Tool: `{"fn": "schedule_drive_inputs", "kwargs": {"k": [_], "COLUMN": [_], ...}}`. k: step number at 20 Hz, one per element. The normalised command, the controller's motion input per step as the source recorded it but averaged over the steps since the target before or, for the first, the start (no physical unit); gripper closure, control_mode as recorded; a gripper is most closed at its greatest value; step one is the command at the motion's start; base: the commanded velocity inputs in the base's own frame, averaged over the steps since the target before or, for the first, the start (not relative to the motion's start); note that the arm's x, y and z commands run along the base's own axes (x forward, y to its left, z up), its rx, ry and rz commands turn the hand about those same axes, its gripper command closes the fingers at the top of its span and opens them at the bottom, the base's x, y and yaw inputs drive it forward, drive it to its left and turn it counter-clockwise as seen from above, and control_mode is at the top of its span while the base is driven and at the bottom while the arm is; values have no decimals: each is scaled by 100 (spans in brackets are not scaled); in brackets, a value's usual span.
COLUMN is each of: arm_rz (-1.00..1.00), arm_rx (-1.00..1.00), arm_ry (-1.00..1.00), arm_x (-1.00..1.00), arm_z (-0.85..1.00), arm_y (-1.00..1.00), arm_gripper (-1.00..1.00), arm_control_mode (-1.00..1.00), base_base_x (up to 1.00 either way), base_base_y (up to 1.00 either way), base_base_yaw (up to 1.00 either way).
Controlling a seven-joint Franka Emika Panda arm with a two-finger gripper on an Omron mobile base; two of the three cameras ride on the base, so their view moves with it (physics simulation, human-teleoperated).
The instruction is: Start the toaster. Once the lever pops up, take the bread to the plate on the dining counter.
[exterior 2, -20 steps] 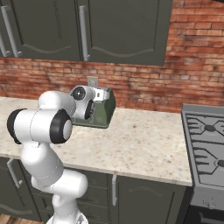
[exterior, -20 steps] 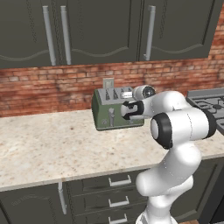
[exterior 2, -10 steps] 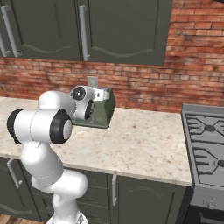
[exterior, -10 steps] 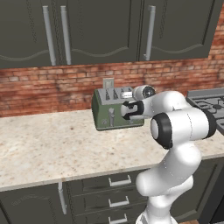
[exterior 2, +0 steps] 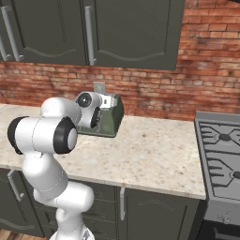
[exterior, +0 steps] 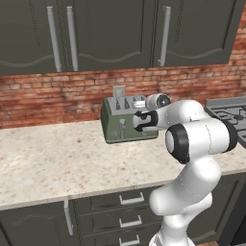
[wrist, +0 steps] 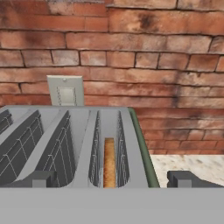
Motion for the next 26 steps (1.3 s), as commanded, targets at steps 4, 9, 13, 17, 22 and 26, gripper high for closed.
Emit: {"fn": "schedule_drive_inputs", "kwargs": {"k": [4,9,13,17,22,26], "arm_rz": [0,0,0,0,0,0], "arm_rx": [0,0,0,0,0,0], "arm_ry": [0,0,0,0,0,0], "arm_x": [0,0,0,0,0,0], "arm_z": [0,0,0,0,0,0], "arm_y": [0,0,0,0,0,0], "arm_gripper": [-100,-100,-100,-100,-100,-100], "arm_control_mode": [-100,-100,-100,-100,-100,-100], "base_base_x": [0,0,0,0,0,0], "base_base_y": [0,0,0,0,0,0], "base_base_yaw": [0,0,0,0,0,0]}}
